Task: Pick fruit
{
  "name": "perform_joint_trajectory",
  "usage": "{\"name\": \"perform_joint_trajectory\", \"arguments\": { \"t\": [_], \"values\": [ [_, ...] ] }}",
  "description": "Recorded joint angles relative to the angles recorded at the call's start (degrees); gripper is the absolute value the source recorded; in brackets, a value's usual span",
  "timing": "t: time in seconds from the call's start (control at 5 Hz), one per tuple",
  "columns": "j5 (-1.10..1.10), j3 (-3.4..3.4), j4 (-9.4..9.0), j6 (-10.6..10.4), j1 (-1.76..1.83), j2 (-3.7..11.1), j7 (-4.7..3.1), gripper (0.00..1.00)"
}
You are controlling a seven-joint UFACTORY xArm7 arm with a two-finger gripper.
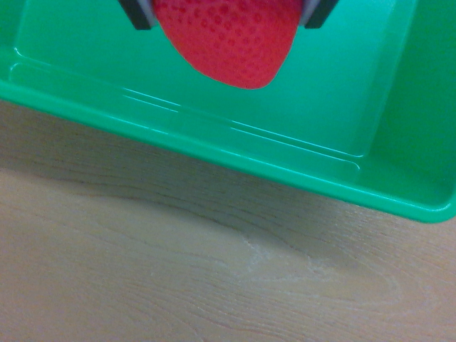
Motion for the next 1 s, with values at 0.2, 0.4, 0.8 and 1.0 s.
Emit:
{"name": "perform_joint_trajectory", "arguments": {
  "t": [0.2, 0.4, 0.8, 1.0],
  "values": [
    [-0.04, -0.02, 1.20, 2.1, 0.00, -0.87, 0.06, 1.00],
    [-0.04, -0.02, 1.20, 2.1, 0.00, -0.87, 0.06, 1.00],
    [-0.08, -0.03, 2.21, 3.8, 0.01, -1.59, 0.10, 1.00],
    [-0.11, -0.04, 3.13, 5.4, 0.01, -2.26, 0.15, 1.00]
  ]
}}
